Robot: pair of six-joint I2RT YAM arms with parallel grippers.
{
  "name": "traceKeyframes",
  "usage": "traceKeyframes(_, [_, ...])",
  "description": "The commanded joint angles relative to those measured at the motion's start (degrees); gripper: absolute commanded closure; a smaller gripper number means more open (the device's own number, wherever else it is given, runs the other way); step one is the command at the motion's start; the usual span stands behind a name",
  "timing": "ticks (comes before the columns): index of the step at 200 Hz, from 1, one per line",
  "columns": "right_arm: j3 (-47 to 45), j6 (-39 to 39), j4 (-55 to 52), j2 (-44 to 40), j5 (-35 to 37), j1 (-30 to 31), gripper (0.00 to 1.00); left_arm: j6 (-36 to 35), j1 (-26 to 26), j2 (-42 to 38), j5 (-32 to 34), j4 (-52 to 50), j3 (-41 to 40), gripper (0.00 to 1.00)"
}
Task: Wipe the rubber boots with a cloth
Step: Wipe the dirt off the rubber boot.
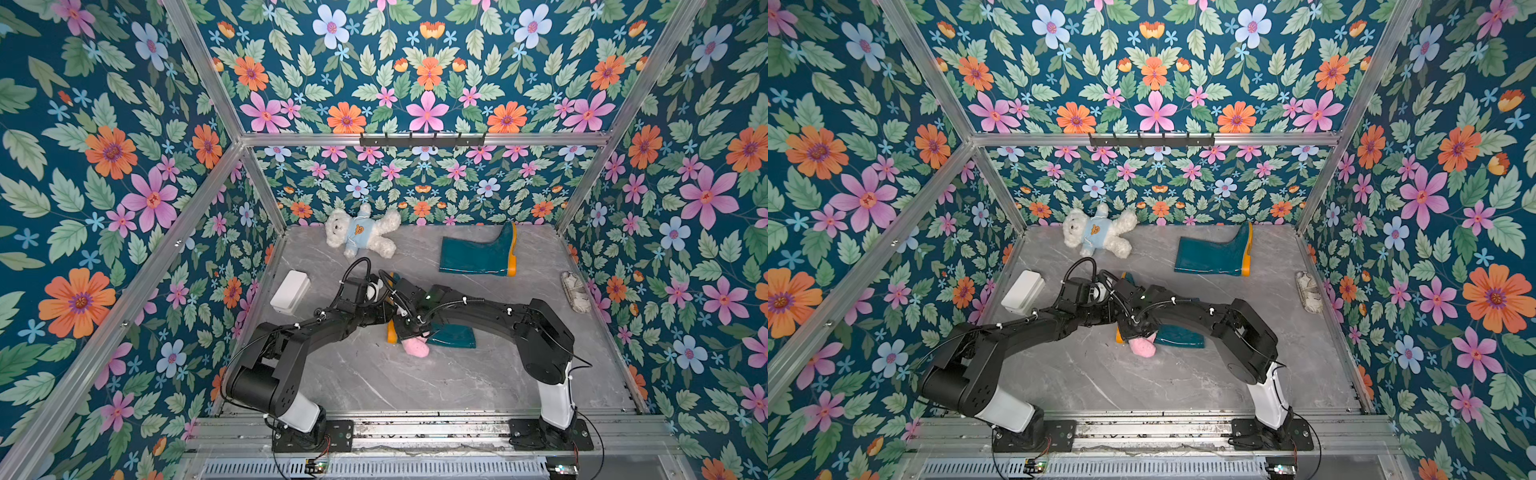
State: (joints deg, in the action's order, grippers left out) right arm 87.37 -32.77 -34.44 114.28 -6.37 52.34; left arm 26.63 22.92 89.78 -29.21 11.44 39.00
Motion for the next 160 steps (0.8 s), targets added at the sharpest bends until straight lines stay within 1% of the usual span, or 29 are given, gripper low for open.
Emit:
traceKeyframes(1, [0.34,0.67,7.09,-0.27,0.66,-1.76,1.0,-1.51,0.11,0.66,3.91,-7.49,-0.83,0.75])
traceKeyframes(31, [1.78,1.78,7.73,0.03,0.23,-4.28,1.0,-1.7,0.11,0.88,3.15,-7.2,-1.19,0.75])
traceKeyframes(75, [8.17,3.71,7.05,3.64,-0.74,-7.38,1.0,-2.54,0.18,1.45,2.76,-7.09,-1.51,0.75])
traceKeyframes(118, [18.99,5.22,4.87,11.07,-2.15,-10.63,1.0,-2.64,0.11,2.35,1.97,-6.43,-1.97,0.76])
traceKeyframes(160, [29.29,4.62,3.1,17.24,-3.47,-13.56,1.0,-2.73,0.17,3.29,1.6,-5.64,-2.78,0.75])
